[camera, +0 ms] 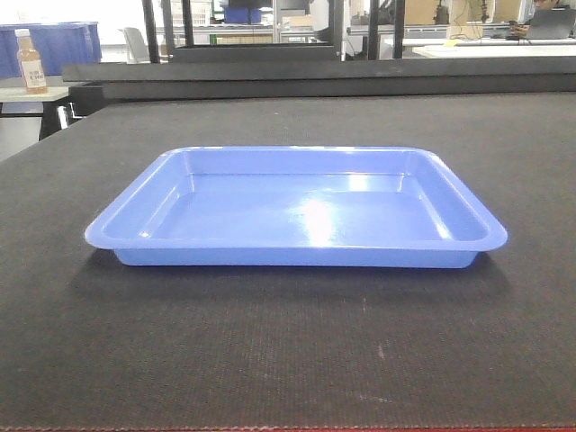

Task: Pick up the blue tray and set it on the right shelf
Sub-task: 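Lower both grippers toward the short edges of the light blue tray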

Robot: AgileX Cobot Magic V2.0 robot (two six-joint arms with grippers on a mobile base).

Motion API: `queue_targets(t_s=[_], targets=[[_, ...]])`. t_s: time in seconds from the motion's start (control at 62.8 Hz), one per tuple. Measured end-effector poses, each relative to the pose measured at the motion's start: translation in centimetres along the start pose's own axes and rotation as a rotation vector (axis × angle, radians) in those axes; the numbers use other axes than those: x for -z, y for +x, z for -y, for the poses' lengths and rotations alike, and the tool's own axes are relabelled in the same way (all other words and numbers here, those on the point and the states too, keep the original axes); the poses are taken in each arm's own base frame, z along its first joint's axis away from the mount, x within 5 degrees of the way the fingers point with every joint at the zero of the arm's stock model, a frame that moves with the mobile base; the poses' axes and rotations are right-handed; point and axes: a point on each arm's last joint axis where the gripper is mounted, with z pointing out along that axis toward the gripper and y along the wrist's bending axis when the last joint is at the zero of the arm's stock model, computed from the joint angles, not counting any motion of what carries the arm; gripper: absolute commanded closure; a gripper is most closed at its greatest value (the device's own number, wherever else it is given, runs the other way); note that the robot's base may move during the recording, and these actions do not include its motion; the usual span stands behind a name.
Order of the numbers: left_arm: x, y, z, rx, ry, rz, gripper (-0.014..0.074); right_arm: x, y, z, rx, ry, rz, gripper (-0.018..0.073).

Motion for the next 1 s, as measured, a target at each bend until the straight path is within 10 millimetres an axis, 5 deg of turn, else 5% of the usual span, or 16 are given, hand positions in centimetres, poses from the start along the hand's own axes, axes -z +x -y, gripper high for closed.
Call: queue_targets(t_s=[0.828,1.003], targets=[[0.0,-0.1,0.0,0.0,0.0,0.015,0.0645,0.0,-0.2,0.0,0.0,0.0,0.026,0.0504],[0.1,-1.3,0.1,0.012,0.004,0.103,0.0644,0.4,-2.6,-0.1,-0.032,-0.006,0.133,0.0504]])
